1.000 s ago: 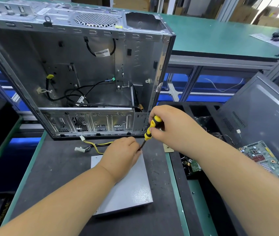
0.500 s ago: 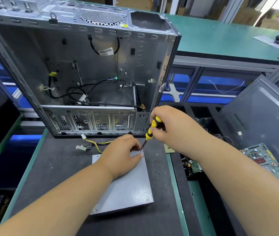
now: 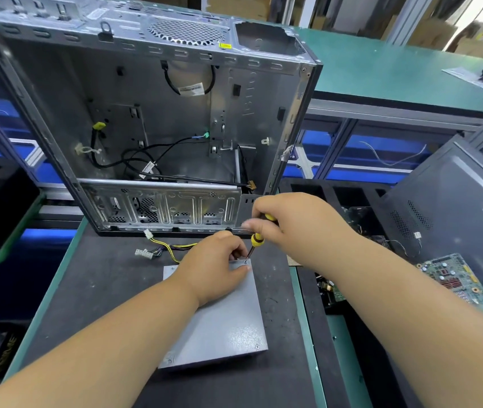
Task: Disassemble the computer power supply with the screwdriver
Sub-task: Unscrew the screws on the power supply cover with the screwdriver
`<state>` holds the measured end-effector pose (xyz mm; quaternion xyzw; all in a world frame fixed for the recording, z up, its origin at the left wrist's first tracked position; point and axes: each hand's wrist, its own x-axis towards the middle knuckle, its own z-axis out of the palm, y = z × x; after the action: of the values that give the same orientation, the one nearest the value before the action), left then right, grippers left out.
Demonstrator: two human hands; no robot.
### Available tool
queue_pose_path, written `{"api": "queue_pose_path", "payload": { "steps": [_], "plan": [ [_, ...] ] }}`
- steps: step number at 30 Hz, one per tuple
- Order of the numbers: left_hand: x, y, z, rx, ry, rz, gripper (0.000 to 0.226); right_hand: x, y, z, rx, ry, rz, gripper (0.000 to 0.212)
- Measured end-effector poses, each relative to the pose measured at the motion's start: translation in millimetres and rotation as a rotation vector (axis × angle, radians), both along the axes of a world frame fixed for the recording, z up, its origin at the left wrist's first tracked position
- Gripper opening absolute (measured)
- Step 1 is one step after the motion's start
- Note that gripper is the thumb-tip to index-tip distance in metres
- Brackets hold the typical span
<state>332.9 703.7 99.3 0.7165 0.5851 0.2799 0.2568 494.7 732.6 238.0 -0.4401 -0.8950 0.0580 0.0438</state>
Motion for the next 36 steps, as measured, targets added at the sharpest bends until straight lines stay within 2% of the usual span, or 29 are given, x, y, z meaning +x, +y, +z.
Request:
{"api": "queue_pose_path", "payload": {
  "steps": [4,7,10,13,17,22,28,30,36],
  "plan": [
    [-1.4,2.3,0.5,-0.027,0.012,-0.012,0.018,0.0,4.6,-0.9,-0.11,0.099,-0.007,0.01],
    [-2.4,3.5,0.3,-0.032,0.018,-0.02,0.019,2.5,5.5,0.3,-0.155,0.136,0.0,0.017],
    [-2.4,3.8,-0.6,-0.023,0.006,-0.022,0.017,4.0,5.9,0.1,-0.077,0.086,-0.003,0.011],
    [-2.5,4.1,0.1,-0.018,-0.011,-0.031,0.019,3.7,8.5,-0.2,0.01,0.006,-0.027,0.031],
    [-2.9,4.8,0.5,-0.014,-0.022,-0.039,0.015,2.4,9.7,-0.3,-0.054,0.071,-0.011,0.009],
    [-2.3,4.6,0.8,-0.01,-0.03,-0.044,0.017,3.1,4.9,-0.4,-0.146,0.124,0.004,0.022],
    [-2.2,4.6,0.4,0.002,-0.032,-0.044,0.013,0.9,8.8,-3.8,0.108,-0.08,-0.019,0.024],
    [-2.5,4.8,-0.2,0.006,-0.032,-0.047,0.012,0.2,10.9,-3.2,0.06,-0.075,-0.011,0.02],
    [-3.2,4.6,-0.1,0.014,-0.028,-0.049,0.019,-4.2,9.8,1.3,-0.179,0.117,-0.03,0.01]
  ]
}}
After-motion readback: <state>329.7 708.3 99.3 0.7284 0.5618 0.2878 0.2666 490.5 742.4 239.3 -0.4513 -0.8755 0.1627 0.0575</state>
